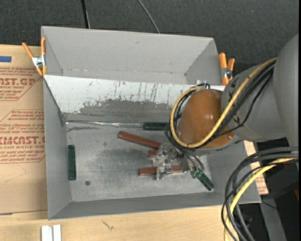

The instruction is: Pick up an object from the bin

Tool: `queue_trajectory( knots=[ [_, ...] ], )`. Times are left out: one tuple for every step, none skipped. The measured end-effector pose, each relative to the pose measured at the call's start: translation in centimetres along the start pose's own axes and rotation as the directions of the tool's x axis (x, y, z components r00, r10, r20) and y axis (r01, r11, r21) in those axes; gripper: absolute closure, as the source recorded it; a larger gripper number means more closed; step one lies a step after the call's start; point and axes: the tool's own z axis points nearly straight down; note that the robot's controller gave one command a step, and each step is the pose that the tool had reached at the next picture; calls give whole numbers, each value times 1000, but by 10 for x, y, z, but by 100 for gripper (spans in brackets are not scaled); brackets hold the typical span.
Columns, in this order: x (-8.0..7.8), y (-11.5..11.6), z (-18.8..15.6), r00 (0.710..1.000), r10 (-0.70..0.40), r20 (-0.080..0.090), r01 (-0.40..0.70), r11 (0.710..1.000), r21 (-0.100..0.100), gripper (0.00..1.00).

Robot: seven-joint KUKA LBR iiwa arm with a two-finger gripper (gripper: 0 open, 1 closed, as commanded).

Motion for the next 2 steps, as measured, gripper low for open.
queue_trajectory(
  knots=[
    [0, 0, 0, 1000, 0, 0, 0, 1000, 0, 100],
    [-5, -10, -178, 999, 40, -19, -40, 999, 4, 100]
  ],
)
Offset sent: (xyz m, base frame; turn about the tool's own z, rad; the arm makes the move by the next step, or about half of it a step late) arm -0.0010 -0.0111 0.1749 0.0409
